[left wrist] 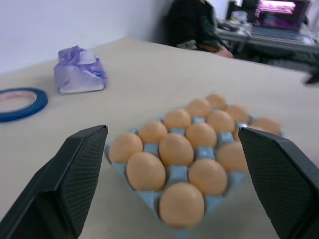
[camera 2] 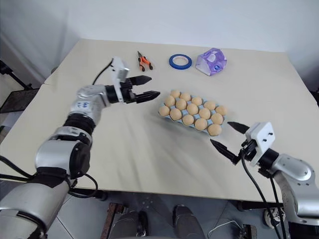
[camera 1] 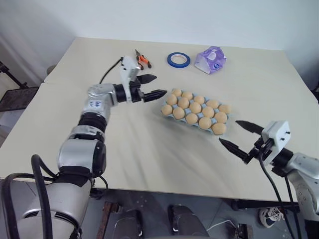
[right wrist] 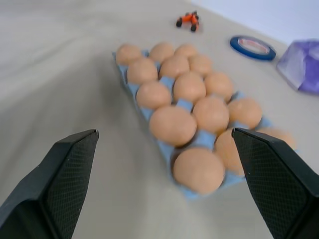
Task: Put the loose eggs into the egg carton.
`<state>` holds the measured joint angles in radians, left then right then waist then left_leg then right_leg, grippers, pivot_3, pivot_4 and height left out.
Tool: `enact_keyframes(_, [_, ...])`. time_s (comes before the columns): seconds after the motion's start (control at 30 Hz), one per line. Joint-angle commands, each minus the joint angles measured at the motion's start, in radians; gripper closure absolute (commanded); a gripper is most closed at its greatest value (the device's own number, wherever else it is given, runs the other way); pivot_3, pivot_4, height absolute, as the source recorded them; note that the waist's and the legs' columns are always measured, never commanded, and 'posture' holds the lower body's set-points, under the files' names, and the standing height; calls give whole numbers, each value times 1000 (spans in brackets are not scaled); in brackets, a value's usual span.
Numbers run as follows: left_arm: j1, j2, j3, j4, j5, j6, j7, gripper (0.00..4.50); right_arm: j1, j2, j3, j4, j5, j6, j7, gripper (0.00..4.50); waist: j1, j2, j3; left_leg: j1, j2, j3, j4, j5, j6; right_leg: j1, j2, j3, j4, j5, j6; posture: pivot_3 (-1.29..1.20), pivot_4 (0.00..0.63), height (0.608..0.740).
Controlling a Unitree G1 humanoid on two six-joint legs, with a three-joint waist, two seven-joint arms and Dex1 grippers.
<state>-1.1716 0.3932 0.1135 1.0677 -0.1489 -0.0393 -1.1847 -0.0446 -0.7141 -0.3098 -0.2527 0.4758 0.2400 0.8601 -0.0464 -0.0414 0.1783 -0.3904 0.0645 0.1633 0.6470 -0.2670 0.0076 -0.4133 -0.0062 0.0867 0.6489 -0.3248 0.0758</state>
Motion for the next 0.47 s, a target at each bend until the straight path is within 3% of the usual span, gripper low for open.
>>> enact_keyframes(0.03, [112,74,-3,-164,-35,45,-93,25,-36,-38,-3,44,11,-18,62,0,-5,0,0,0,0,0,0,0,0,0,0,0,1,0,0,0,150,740])
enact_keyframes(0.23, [396,221,22,-530,-109,175,-158,25,-112,-82,31,135,-4,-31,153,0,-12,0,1,0,1,-1,1,1,0,-1,-1,0,5,-1,-1,0,150,740])
enact_keyframes(0.47, [578,336,52,-715,-164,243,-152,25,-182,-95,56,206,-24,-41,201,0,-10,0,0,1,0,-6,2,0,4,2,-4,2,6,-1,-2,0,150,740])
